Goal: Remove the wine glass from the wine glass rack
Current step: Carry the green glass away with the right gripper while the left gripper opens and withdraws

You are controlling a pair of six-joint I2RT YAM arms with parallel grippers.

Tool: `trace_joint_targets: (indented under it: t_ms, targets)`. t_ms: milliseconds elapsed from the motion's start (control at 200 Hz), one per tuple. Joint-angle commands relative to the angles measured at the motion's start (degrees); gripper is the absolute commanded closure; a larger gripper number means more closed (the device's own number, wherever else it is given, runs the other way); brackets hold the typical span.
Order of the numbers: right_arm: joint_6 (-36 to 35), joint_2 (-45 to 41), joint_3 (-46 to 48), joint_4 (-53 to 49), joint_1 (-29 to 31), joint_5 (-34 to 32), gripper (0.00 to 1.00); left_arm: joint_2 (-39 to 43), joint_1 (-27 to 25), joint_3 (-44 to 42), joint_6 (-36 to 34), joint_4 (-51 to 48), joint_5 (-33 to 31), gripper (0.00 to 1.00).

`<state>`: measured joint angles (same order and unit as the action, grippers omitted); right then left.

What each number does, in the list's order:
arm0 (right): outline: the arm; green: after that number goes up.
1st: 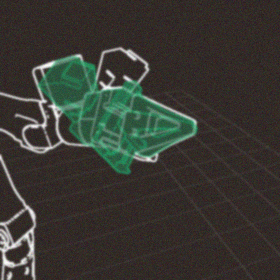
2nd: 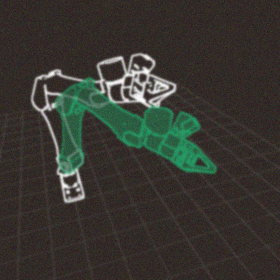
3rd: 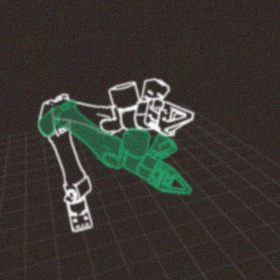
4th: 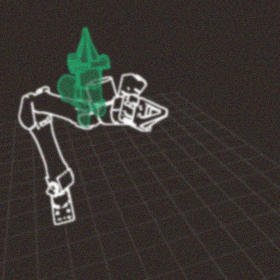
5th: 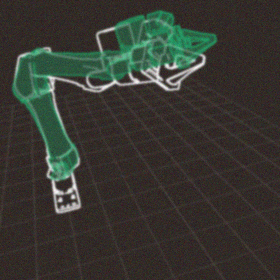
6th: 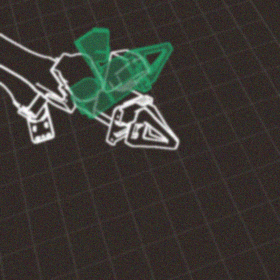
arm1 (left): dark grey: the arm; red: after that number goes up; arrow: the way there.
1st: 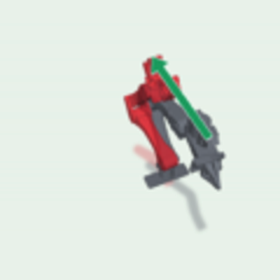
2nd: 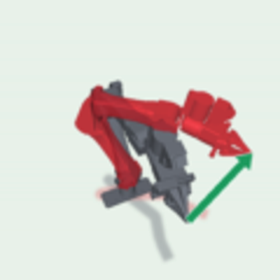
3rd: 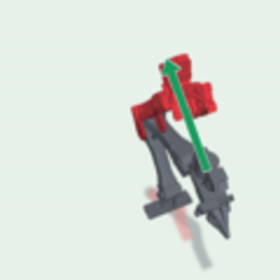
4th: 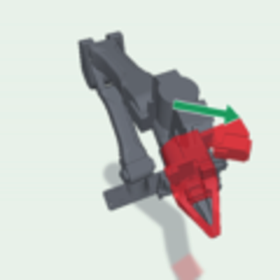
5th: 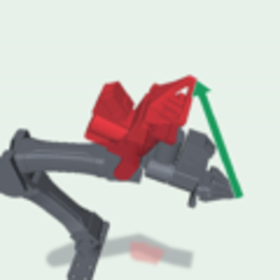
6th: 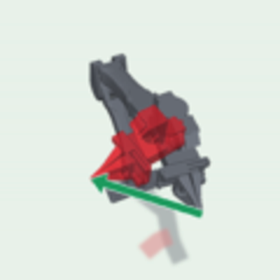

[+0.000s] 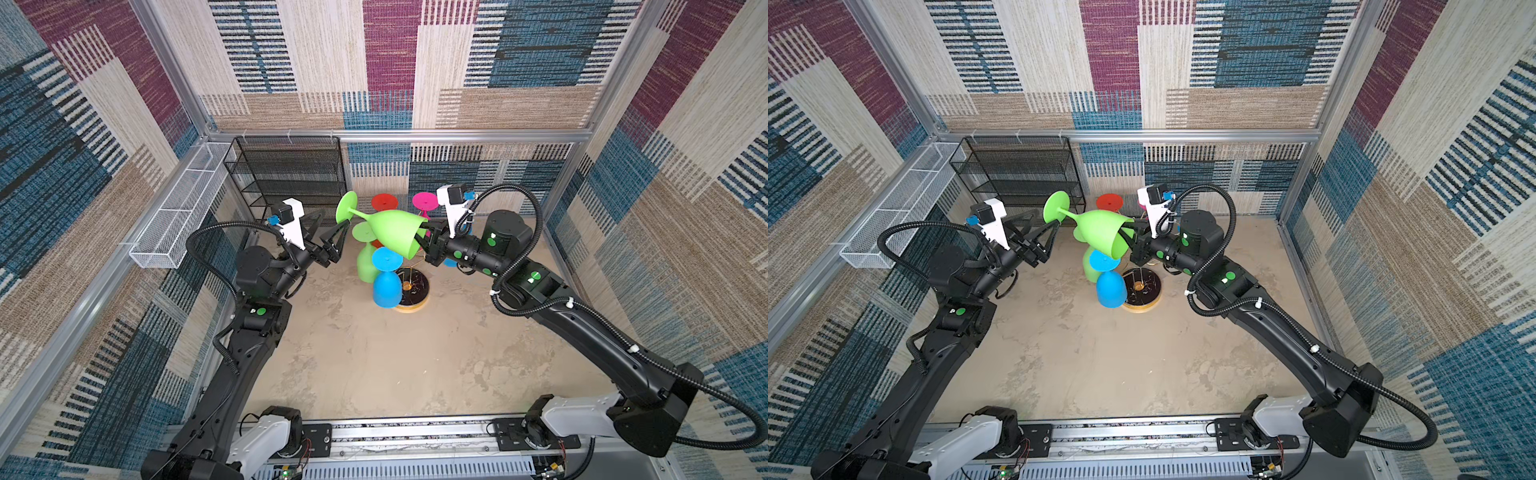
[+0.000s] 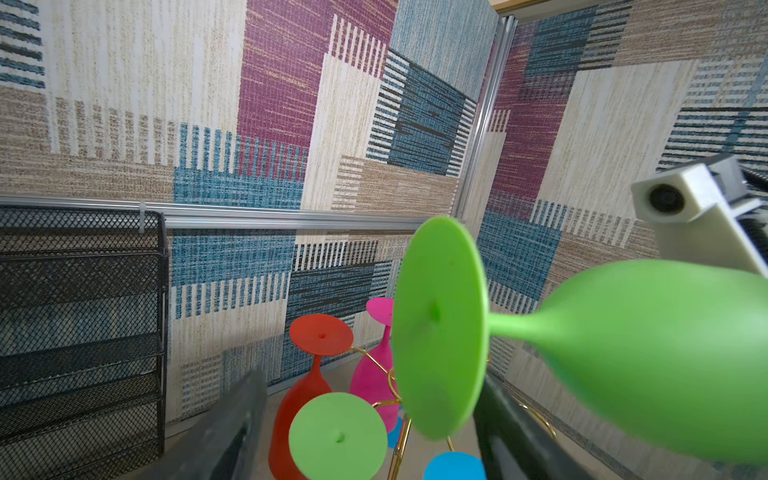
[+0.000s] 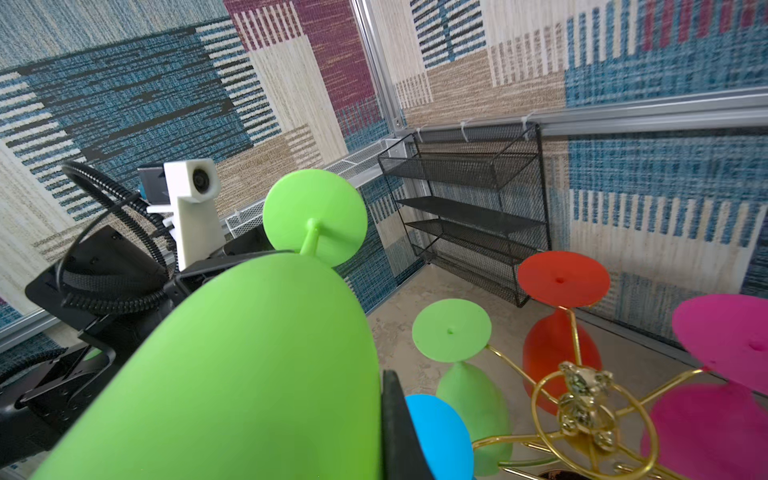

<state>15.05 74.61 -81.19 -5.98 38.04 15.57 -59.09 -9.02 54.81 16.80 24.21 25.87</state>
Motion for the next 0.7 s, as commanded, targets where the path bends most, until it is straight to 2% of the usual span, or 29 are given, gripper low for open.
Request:
trace_joint_targets:
  t_ms: [0,175,235,275,356,526,696]
  targets:
    - [-1.2,-1.6,-2.0,-3.7,-3.1,-5.1,1.00,1.3,0.4,-0.8,-2.3,2.2,-5.0,0.16]
    - [-2.6,-7.1,-3.5,-10.2,-9.2,-15.1,1.00,3.3,0.9,-1.8,-5.7,-0.6,-11.6,0.12]
    - [-2.6,-8.9,-3.7,-12.4,-12.1,-16.7,1.00,3.7,1.3,-2.2,-6.5,-1.4,-13.7,0.08]
    - [-2.8,-9.7,-4.0,-14.5,-13.9,-18.4,1.00,4.1,1.4,-2.6,-7.1,-1.8,-15.0,0.01]
    - [-2.9,-10.7,-5.0,-19.2,-17.9,-21.7,1.00,4.6,1.8,-3.9,-8.5,-2.5,-17.6,0.01]
    - [-3.1,-9.2,-4.3,-25.1,-28.3,-19.3,1.00,5.0,4.1,-7.4,-7.8,-1.3,-20.7,0.01]
    - [-5.6,-2.8,-4.8,-28.4,-34.7,-19.8,1.00,5.0,5.6,-8.7,-8.0,-0.4,-22.2,0.01]
